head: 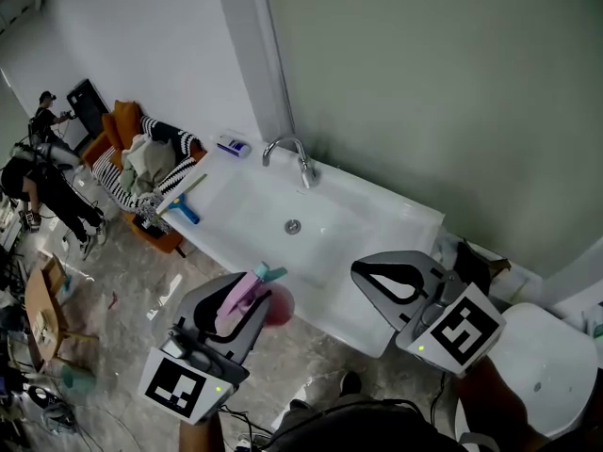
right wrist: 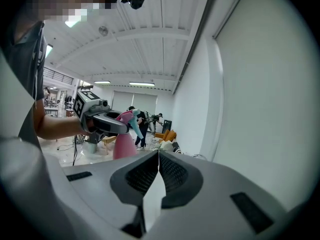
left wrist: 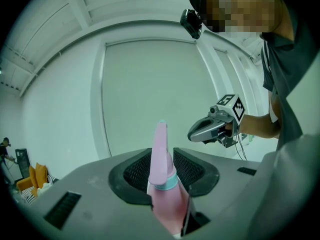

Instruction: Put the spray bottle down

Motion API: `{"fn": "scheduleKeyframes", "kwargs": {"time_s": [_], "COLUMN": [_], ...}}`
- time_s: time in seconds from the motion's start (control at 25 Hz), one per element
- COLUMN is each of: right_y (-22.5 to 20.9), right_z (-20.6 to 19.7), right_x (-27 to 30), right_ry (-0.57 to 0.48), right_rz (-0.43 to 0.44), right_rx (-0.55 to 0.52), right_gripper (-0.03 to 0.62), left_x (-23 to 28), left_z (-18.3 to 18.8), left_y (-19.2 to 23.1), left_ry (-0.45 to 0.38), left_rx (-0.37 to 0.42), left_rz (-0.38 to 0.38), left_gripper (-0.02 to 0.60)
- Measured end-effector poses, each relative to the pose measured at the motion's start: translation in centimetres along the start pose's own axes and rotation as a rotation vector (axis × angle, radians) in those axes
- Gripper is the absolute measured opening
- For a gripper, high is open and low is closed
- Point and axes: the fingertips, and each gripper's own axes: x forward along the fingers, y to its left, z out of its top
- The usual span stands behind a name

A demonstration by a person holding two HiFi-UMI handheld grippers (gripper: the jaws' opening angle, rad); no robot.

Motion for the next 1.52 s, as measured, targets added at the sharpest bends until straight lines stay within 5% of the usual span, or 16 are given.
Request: {"fn": "scheduleKeyframes", "kwargs": {"time_s": [0.56,1.52], "right_y": [-0.8,3.1], "right_z": [-1.4,3.6], "right_x": [2.1,13.4], "right_ry": [0.057,0.134], "right_rz": [-0.059,-0.172], "right_rx": [0.031,0.009], "right_gripper": [0.009,0.009], "left_x": [2.1,-2.8], "left_z": [-1.5,-2.9], "left_y": [2.4,14.7], "left_ry": [-0.024,-0.116], "left_rx": [-0.021,-0.058], "left_rz": [-0.08,-0.196], "left_gripper": [0.13,0.13]}}
